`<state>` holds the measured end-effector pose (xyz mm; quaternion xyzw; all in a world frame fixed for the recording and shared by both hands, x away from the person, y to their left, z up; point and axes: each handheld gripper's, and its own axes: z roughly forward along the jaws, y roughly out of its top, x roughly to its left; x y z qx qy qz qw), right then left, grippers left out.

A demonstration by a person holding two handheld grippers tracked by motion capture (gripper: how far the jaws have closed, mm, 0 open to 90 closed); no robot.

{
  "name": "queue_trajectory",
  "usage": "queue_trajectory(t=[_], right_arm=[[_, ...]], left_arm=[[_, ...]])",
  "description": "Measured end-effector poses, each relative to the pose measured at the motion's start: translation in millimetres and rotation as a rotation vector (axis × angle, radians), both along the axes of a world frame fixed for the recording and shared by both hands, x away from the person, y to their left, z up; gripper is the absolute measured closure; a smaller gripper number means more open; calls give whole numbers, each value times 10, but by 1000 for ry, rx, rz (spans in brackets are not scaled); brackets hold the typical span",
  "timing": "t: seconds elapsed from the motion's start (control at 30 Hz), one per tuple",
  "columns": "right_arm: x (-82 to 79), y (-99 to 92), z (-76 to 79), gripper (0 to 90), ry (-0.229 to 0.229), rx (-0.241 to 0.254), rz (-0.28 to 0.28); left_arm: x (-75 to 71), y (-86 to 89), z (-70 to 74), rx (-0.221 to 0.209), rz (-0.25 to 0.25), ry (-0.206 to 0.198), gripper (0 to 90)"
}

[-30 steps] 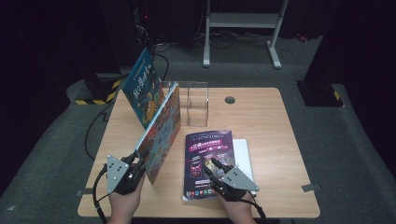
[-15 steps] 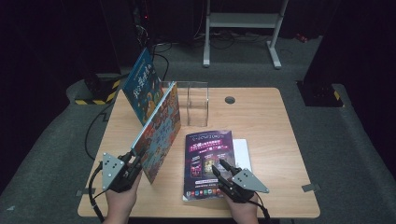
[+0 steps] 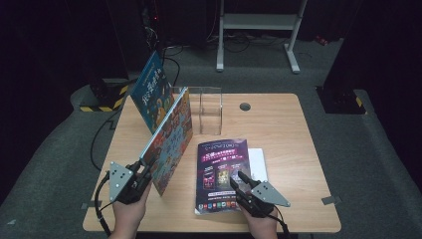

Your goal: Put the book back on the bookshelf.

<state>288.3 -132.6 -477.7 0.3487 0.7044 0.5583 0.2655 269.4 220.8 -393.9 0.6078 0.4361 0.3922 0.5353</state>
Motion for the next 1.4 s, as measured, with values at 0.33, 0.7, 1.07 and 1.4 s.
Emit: queue_trajectory(t=[0.33,0.7,1.07,1.4], right_arm=[[-20,-63,66,611,-16,29,-9],[-7,-88,61,608,-15,26,-15],[16,-139,65,606,-18,25,-24],[137,-312,34,605,11,9,-71]], left_arm=[[93,-35,73,32,-8,2,780],[142,-29,101,61,-1,10,776],[189,-18,103,31,-21,24,773],[207,44,118,-12,-24,56,791]])
